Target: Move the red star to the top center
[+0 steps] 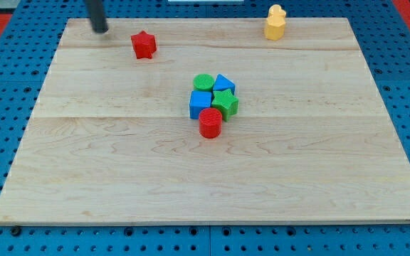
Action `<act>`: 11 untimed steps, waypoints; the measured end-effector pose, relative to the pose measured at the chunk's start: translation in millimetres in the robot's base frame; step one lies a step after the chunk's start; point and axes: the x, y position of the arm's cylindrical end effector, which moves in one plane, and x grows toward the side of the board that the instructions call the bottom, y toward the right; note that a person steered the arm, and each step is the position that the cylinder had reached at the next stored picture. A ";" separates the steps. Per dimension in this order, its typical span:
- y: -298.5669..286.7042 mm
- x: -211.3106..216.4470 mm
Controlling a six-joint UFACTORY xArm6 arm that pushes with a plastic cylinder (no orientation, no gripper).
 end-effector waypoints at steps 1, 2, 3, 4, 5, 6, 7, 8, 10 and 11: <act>54.6 25.8; 148.0 34.3; 120.1 13.8; 57.0 13.4; 82.3 -25.9; 204.3 21.0; 183.6 10.6; 109.0 -15.2; 191.5 -32.8; 243.3 -33.4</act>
